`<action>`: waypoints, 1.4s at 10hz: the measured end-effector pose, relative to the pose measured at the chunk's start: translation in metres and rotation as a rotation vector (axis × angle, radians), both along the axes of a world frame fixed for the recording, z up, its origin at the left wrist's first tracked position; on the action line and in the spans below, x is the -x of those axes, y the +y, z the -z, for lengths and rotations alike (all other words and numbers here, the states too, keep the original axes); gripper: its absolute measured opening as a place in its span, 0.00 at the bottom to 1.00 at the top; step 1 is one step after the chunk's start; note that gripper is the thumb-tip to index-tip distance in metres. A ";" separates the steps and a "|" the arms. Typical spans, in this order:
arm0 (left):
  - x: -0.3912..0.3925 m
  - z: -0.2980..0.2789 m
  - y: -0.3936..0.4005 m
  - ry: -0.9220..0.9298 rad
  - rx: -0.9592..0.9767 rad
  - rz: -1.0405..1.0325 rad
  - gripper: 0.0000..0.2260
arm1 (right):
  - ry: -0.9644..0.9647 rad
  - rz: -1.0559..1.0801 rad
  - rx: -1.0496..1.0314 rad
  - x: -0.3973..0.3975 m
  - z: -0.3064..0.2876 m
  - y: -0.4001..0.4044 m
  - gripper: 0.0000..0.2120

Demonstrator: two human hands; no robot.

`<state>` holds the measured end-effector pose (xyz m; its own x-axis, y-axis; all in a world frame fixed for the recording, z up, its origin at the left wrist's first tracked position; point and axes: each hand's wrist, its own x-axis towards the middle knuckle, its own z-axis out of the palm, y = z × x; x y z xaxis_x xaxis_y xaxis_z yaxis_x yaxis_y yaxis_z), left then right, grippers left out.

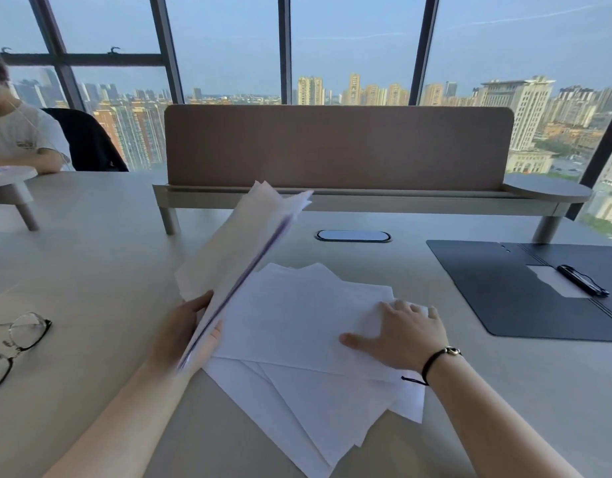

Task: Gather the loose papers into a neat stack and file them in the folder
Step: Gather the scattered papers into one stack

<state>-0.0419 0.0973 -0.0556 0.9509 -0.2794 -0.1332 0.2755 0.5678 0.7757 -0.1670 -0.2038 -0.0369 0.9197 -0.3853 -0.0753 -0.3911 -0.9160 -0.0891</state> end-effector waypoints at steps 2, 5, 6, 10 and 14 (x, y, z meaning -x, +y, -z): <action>0.003 -0.004 -0.002 0.140 0.206 -0.057 0.13 | -0.022 0.037 0.061 -0.004 -0.017 0.002 0.42; -0.012 0.007 0.001 0.045 -0.188 0.003 0.03 | 0.121 -0.078 -0.155 -0.042 -0.030 -0.014 0.54; -0.016 0.006 0.004 -0.063 -0.267 -0.049 0.22 | 0.109 -0.062 -0.065 -0.042 -0.036 -0.008 0.44; -0.011 0.000 -0.003 -0.093 -0.344 -0.137 0.30 | 0.022 0.096 -0.452 -0.028 -0.042 0.007 0.37; -0.012 0.000 -0.004 -0.183 -0.495 -0.146 0.28 | -0.017 0.257 -1.426 -0.003 -0.022 0.010 0.20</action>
